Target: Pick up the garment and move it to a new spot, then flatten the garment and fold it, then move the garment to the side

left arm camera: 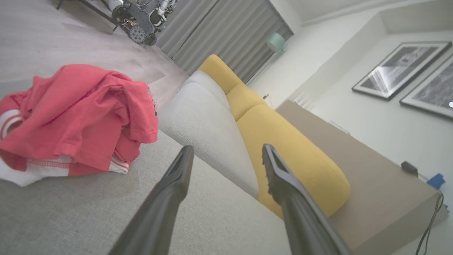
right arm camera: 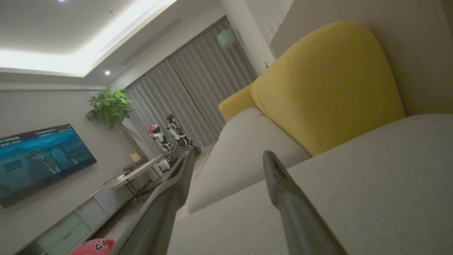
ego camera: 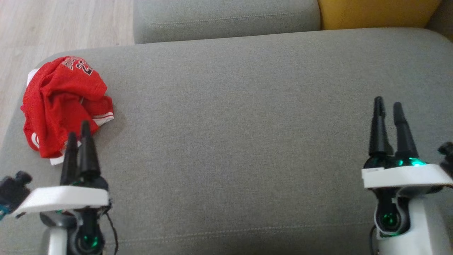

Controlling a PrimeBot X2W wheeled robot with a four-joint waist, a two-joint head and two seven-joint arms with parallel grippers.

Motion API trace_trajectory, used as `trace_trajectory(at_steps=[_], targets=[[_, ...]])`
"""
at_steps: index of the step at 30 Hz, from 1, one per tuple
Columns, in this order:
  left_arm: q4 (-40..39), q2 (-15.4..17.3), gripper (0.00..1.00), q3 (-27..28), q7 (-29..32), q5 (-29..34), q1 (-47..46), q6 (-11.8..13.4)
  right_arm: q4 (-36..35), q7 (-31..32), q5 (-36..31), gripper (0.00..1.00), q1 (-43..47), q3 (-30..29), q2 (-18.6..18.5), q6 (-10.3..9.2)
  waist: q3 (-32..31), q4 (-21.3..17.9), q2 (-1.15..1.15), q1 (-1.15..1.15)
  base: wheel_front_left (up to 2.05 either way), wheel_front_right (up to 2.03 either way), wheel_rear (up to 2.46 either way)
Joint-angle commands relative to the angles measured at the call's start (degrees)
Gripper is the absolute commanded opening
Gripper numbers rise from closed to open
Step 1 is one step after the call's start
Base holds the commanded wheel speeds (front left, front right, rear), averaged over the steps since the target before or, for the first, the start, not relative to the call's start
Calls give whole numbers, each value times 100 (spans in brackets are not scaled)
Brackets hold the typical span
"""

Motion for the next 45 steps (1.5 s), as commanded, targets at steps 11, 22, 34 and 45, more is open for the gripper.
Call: trace_trajectory(at_steps=[11, 22, 34, 45], targets=[[-239, 243, 100, -614, -235, 1967, -245, 340, 309, -266, -1166, 100, -552, 664, -123, 30, 11, -79, 0, 0, 0, 0, 0], [71, 558, 100, -1217, -403, 2698, -230, 819, 603, -434, -2152, 100, -638, 691, -54, 33, -11, -94, 0, 0, 0, 0, 0], [467, 709, 100, -1612, -604, 3305, -266, 979, 899, -634, -3151, 100, -637, 624, -13, 37, -20, -93, 0, 0, 0, 0, 0], [515, 729, 100, -1833, -805, 4021, -300, 1153, 952, -833, -3917, 100, -677, 823, -14, 41, -6, -79, 0, 0, 0, 0, 0]])
